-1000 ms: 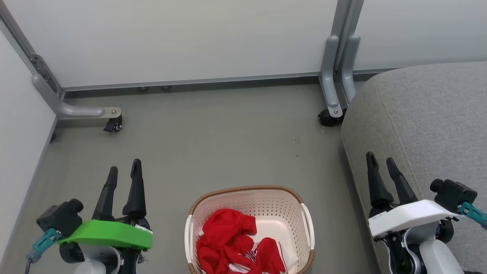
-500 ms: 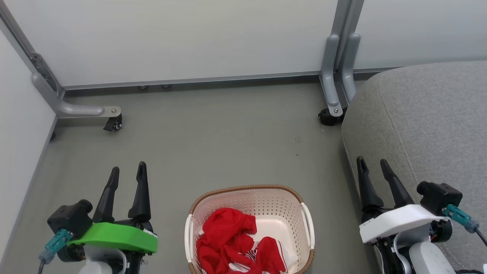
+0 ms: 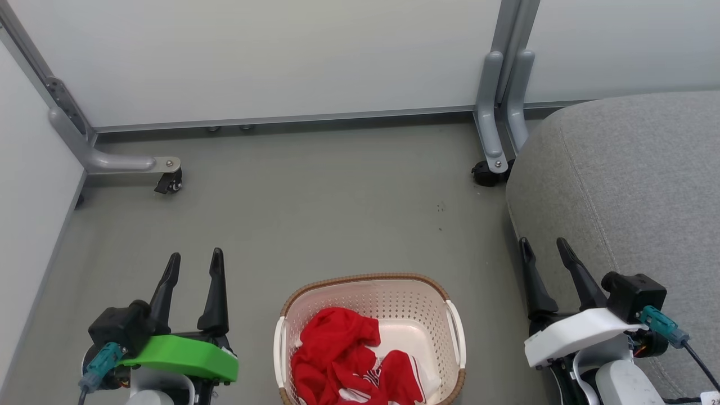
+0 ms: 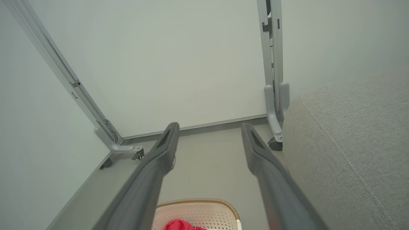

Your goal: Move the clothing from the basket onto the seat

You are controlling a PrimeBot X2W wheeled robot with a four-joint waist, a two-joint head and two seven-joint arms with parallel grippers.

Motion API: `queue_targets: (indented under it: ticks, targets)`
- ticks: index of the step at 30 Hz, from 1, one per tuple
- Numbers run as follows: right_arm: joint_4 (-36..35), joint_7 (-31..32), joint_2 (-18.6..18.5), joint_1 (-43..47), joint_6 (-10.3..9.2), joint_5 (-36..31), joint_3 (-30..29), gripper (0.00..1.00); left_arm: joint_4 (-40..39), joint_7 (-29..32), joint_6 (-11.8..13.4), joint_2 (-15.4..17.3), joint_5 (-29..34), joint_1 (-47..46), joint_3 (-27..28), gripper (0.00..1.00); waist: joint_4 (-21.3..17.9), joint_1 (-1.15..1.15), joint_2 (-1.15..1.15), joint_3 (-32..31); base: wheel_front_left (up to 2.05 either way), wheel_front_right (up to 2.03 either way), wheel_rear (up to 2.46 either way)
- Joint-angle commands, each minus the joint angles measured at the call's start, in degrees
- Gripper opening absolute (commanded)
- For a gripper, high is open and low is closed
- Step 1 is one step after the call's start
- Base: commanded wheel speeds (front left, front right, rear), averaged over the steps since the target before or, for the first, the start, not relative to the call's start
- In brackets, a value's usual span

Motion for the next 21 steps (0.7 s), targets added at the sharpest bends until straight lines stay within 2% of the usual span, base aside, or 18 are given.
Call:
queue_targets:
  ticks: [1,21]
  targets:
    - [0.0,-0.4,-0.1,0.2,0.03,-1.2,-0.1,1.0,0.1,-0.6,-0.2,0.0,1.6,0.4,0.0,1.0,0.0,0.0,0.0,0.0,0.0,0.0,0.0]
    - [0.1,-1.9,0.1,1.1,0.03,-7.9,0.7,1.0,1.8,-2.9,-0.3,-0.6,10.1,0.8,0.1,1.0,0.0,0.0,0.0,0.4,0.0,0.0,0.0]
